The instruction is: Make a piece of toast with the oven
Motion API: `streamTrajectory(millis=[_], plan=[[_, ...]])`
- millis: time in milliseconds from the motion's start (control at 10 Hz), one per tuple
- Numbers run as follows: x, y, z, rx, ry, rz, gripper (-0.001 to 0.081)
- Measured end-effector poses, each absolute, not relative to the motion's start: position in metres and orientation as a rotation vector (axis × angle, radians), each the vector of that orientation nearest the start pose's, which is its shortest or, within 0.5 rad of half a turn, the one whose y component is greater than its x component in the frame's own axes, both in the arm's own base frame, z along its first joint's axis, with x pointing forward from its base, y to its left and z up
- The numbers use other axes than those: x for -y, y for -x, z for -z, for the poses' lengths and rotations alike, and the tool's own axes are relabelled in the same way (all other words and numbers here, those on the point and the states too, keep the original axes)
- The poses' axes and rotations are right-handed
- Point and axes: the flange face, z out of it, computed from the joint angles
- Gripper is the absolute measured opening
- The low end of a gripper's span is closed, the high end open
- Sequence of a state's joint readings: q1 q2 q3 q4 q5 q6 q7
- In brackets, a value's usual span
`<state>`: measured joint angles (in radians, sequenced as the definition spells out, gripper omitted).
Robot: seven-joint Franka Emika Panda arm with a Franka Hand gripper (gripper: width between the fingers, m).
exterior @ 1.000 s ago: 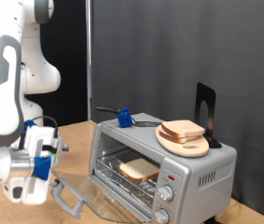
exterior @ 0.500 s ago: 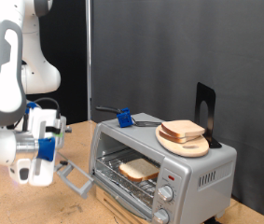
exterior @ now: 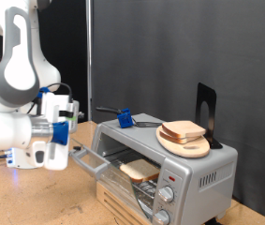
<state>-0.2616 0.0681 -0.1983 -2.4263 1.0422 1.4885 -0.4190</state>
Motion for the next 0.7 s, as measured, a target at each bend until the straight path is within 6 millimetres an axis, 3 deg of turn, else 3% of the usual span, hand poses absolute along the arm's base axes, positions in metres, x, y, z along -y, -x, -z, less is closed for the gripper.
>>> streamTrajectory(millis=[700], plan=[[0.045,-0.413,-0.303,-0.532,1.754,-0.433,0.0682]])
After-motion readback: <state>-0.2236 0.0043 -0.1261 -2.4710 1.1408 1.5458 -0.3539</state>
